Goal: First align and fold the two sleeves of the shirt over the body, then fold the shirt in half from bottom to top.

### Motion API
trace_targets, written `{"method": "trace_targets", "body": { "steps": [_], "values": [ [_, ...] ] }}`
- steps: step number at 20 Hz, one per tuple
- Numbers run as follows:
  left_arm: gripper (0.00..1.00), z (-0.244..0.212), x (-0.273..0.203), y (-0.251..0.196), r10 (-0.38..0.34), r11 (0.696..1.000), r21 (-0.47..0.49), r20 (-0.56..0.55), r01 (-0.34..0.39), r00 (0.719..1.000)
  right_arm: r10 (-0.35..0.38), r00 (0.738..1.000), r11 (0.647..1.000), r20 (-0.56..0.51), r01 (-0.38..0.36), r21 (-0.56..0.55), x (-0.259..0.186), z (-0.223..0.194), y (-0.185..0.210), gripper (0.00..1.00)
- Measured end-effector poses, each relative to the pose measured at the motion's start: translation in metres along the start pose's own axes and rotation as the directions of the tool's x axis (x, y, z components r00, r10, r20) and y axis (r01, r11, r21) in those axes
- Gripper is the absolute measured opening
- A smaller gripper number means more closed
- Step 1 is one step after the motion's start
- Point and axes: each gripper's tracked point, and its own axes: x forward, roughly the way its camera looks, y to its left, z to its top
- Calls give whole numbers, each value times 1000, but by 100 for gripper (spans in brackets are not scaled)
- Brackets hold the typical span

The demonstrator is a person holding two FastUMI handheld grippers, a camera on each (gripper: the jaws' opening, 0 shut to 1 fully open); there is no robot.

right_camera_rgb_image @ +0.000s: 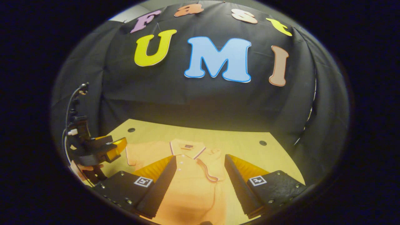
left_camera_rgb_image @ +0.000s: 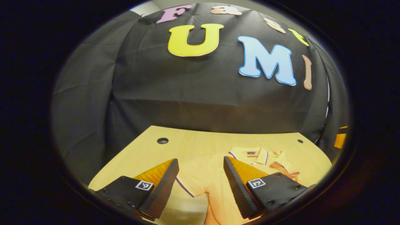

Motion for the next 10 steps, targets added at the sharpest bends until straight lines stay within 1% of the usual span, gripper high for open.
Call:
{"method": "trace_targets", "body": {
  "steps": [2, 4, 5, 6, 7, 9, 10],
  "values": [
    [95, -13, 20, 11, 31, 999, -13, -24, -31, 999, 14, 1000, 1000, 2, -14, 21, -10, 1, 5, 96],
    [95, -26, 39, 19, 54, 998, -23, -51, -55, 997, 12, 1000, 999, 0, -11, 31, -17, 1, 5, 96],
    [95, -33, 49, 24, 68, 997, -29, -65, -70, 996, 10, 1000, 1000, -2, -10, 29, -17, 2, 5, 95],
    [94, -41, 58, 28, 79, 996, -36, -82, -83, 993, 10, 1000, 1000, -8, -10, 24, -17, -1, 5, 96],
    [95, -48, 66, 34, 92, 994, -43, -98, -96, 991, 7, 1000, 1000, -15, -7, 22, -17, -3, 5, 96],
    [95, -59, 82, 47, 118, 991, -50, -127, -125, 985, 8, 1000, 999, -30, -6, 33, -19, -6, 6, 95],
    [95, -64, 90, 52, 127, 990, -50, -139, -135, 982, 5, 999, 999, -35, -3, 42, -20, -10, 6, 96]
  ]
}}
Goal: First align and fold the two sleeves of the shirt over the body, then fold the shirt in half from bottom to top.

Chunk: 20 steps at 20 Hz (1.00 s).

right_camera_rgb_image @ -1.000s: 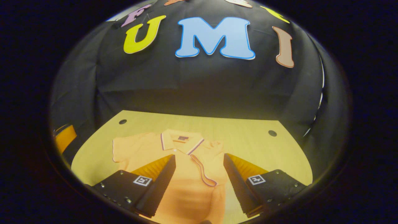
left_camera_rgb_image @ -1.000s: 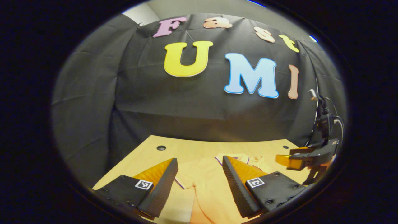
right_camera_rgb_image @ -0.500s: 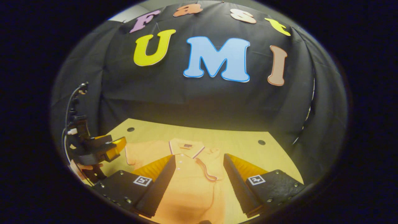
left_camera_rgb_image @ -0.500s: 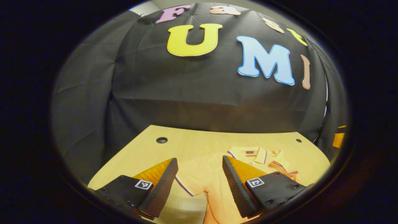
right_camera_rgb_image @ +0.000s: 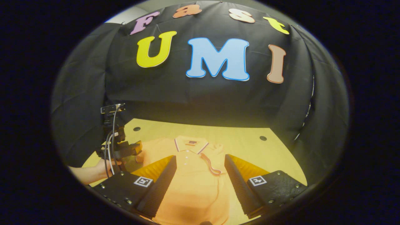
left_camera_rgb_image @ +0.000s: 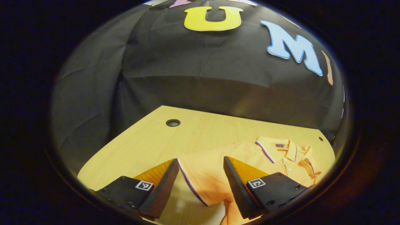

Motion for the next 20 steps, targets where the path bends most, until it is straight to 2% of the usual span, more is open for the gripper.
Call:
{"method": "trace_targets", "body": {
  "steps": [5, 12, 14, 16, 19, 20],
  "values": [
    [94, -22, 25, 7, 8, 1000, 17, -71, -7, 997, -10, 999, 1000, -32, 11, 27, -10, -19, -7, 96],
    [94, -36, 32, 2, 5, 999, 40, -114, -1, 993, 0, 998, 998, -62, 4, 61, -10, -33, -2, 96],
    [92, -39, 34, 3, 25, 996, 84, -127, -15, 992, 3, 998, 997, -71, 2, 76, -11, -37, 3, 96],
    [83, -42, 39, -8, 5, 995, 103, -135, 9, 991, 1, 997, 996, -81, 6, 93, -12, -42, 5, 96],
    [51, -41, 40, -13, -14, 995, 101, -135, 28, 991, 2, 996, 993, -90, 9, 121, -13, -47, 11, 96],
    [43, -41, 38, -14, -19, 994, 100, -136, 33, 991, 2, 996, 992, -89, 10, 126, -14, -47, 11, 96]
  ]
}}
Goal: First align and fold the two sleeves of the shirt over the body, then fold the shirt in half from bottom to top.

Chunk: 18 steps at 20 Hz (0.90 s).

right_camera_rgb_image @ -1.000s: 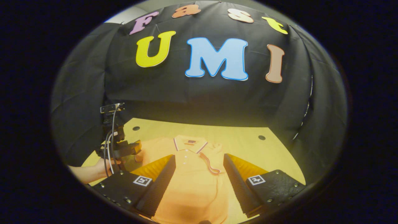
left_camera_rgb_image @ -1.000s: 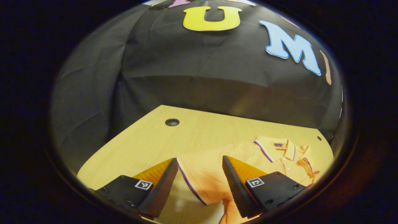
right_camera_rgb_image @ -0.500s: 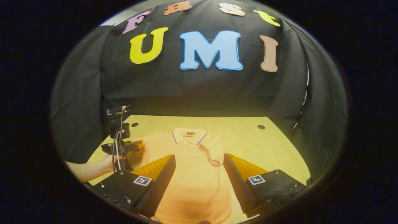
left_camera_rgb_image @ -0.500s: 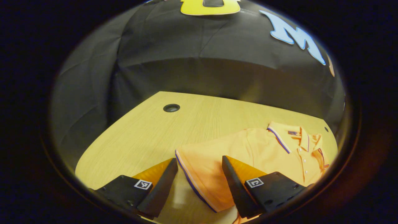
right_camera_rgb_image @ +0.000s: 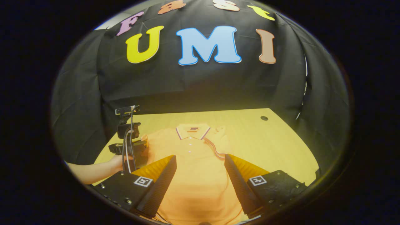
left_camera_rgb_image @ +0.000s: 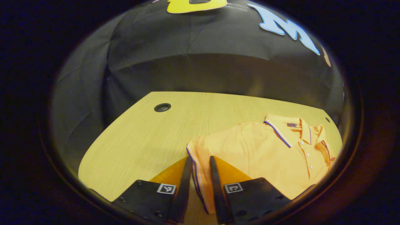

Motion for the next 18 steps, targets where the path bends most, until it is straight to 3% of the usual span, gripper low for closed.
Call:
{"method": "trace_targets", "body": {
  "steps": [1, 2, 3, 7, 12, 18],
  "values": [
    [27, 0, 0, 0, -4, 1000, 7, -4, 4, 1000, -3, 1000, 1000, 2, 3, 3, -1, 0, 0, 95],
    [27, 0, 0, 2, -10, 1000, 18, -3, 10, 1000, -8, 1000, 1000, 3, 8, 3, -1, 0, -1, 95],
    [10, 3, 1, 0, -5, 1000, 29, -8, 6, 1000, -12, 1000, 1000, 4, 12, 6, -2, -2, -1, 96],
    [9, 20, -10, -8, 7, 997, 71, 29, -10, 1000, -22, 1000, 1000, 10, 22, 13, -5, -2, 1, 96],
    [9, 58, -35, -46, -59, 986, 164, 130, 37, 990, -18, 1000, 999, 8, 17, 31, -7, -5, 3, 95],
    [10, 54, -41, -90, -132, 959, 268, 123, 96, 984, -53, 998, 998, 14, 53, 28, -11, -8, -2, 96]
  ]
}}
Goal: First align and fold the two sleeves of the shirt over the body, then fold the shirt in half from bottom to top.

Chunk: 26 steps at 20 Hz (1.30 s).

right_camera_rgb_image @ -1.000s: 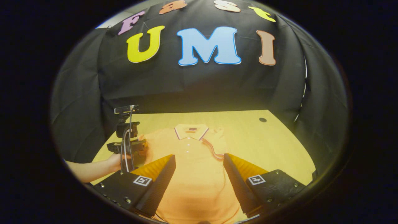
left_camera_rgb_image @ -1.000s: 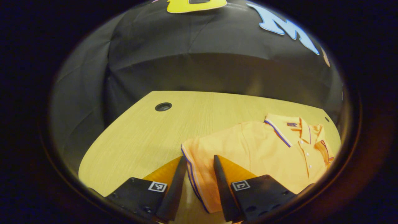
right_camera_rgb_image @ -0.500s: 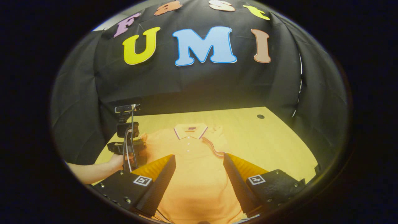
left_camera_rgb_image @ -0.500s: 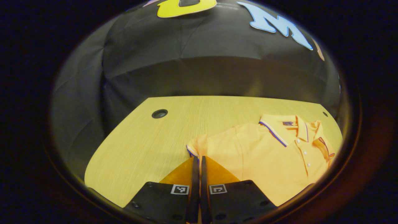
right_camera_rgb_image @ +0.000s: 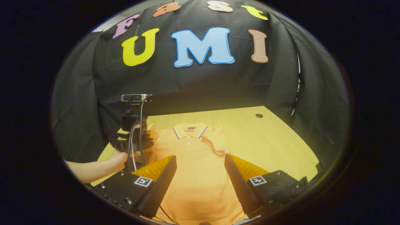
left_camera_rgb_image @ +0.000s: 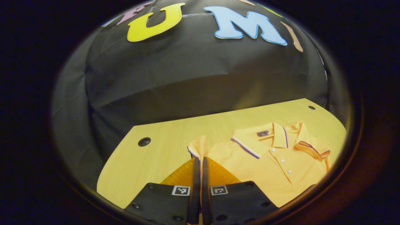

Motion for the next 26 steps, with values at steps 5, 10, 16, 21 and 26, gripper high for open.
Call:
{"method": "trace_targets", "body": {
  "steps": [5, 10, 16, 21, 26],
  "values": [
    [10, -8, 6, -35, -67, 997, 30, -35, 68, 997, -28, 1000, 999, -9, 28, 32, -11, -12, -10, 96],
    [18, -15, 8, -56, -99, 992, 68, -71, 104, 993, -29, 1000, 998, -7, 30, 49, -9, -14, -15, 96],
    [73, -14, -19, -77, -155, 987, 36, -70, 158, 985, 3, 1000, 1000, -12, -3, 20, -5, -20, -29, 95],
    [87, -16, -77, -87, -166, 986, -12, -43, 166, 985, 30, 999, 999, -14, -30, -30, -4, -36, -50, 96],
    [93, -46, -148, -84, -133, 991, -23, -54, 132, 990, 51, 998, 996, -36, -54, -71, -12, -65, -69, 96]
  ]
}}
